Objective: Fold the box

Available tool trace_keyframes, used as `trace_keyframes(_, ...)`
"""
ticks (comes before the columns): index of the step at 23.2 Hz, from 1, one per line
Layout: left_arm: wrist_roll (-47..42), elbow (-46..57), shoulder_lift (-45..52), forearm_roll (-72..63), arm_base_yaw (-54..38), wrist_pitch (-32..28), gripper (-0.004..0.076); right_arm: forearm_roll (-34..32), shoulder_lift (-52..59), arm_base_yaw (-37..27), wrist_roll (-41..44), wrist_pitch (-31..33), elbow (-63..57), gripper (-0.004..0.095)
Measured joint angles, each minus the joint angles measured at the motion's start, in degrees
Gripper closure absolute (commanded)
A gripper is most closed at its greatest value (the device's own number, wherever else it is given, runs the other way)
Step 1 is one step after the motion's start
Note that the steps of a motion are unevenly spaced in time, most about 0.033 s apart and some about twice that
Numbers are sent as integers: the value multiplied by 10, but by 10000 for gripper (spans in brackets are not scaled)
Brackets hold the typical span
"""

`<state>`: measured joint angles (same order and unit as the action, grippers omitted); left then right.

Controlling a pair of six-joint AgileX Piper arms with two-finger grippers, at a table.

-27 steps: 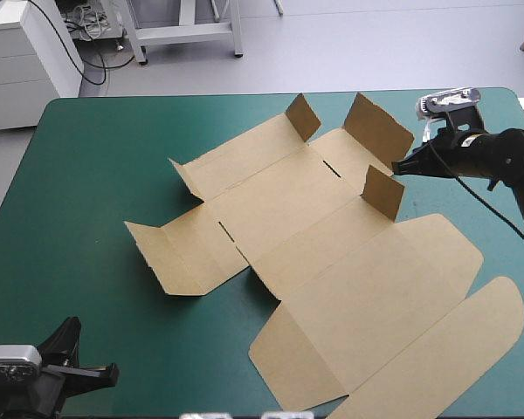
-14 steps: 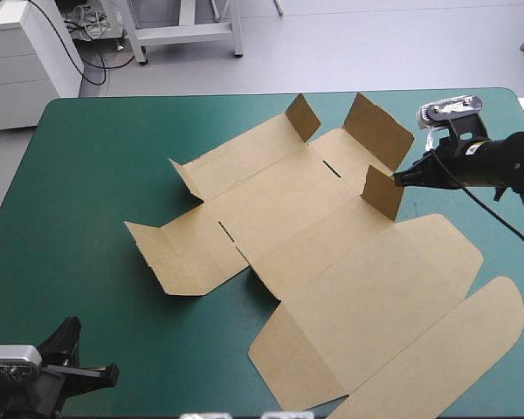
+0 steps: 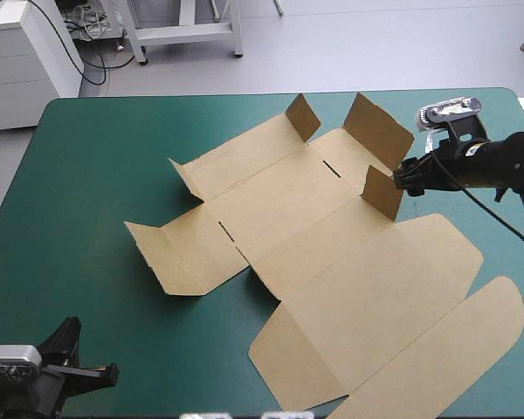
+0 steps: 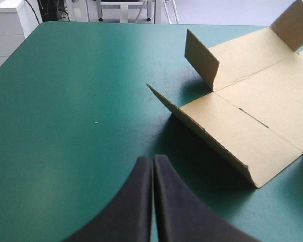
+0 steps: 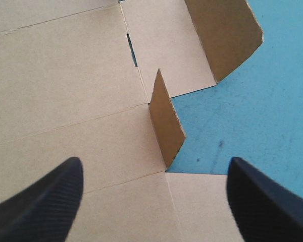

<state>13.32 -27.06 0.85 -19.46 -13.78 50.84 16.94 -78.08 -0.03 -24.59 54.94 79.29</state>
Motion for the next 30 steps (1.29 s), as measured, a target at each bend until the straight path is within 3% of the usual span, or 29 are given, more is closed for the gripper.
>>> trace_keyframes(13,0,0,0,0,0,0,731,-34,-22,0,14,1,36,23)
trace_keyframes(20,0,0,0,0,0,0,731,-47,-190,0,3,126,226,23)
trace_keyframes(30,0,0,0,-1,0,0,731,-93,-332,56,2,132,251,23)
